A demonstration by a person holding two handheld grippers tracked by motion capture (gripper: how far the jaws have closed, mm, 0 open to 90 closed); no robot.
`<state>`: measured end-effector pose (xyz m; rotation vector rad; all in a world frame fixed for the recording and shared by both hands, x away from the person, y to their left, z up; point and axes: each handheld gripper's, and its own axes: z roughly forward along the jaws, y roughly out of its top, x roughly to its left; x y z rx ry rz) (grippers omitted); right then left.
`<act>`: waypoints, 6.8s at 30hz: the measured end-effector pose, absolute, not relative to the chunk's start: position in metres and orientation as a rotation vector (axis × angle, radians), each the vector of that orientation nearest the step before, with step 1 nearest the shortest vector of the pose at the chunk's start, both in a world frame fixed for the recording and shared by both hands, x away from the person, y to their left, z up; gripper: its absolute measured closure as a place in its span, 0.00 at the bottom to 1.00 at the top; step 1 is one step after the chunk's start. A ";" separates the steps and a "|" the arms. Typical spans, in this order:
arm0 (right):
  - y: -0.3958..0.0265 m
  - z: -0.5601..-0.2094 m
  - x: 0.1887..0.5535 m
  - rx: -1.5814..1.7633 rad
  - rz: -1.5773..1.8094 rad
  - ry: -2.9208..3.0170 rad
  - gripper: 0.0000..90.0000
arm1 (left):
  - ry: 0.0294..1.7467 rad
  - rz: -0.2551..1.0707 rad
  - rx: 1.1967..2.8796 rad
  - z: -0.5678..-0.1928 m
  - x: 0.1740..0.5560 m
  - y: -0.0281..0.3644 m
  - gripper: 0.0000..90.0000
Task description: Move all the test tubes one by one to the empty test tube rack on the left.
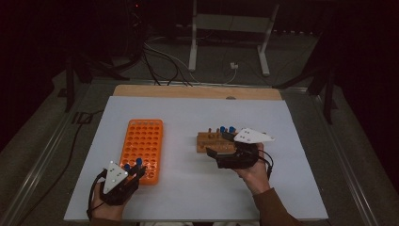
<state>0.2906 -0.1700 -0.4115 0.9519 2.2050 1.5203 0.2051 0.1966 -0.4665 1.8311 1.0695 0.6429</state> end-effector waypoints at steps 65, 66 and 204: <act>-0.181 -0.417 0.295 0.986 1.478 2.173 0.20 | 1.023 0.659 1.835 -0.453 0.205 0.176 0.32; -0.182 -0.417 0.295 0.987 1.467 2.170 0.20 | 1.022 0.664 1.828 -0.451 0.206 0.176 0.30; -0.145 -0.395 0.277 0.792 1.607 2.322 0.39 | 0.880 0.616 1.806 -0.415 0.232 0.134 0.86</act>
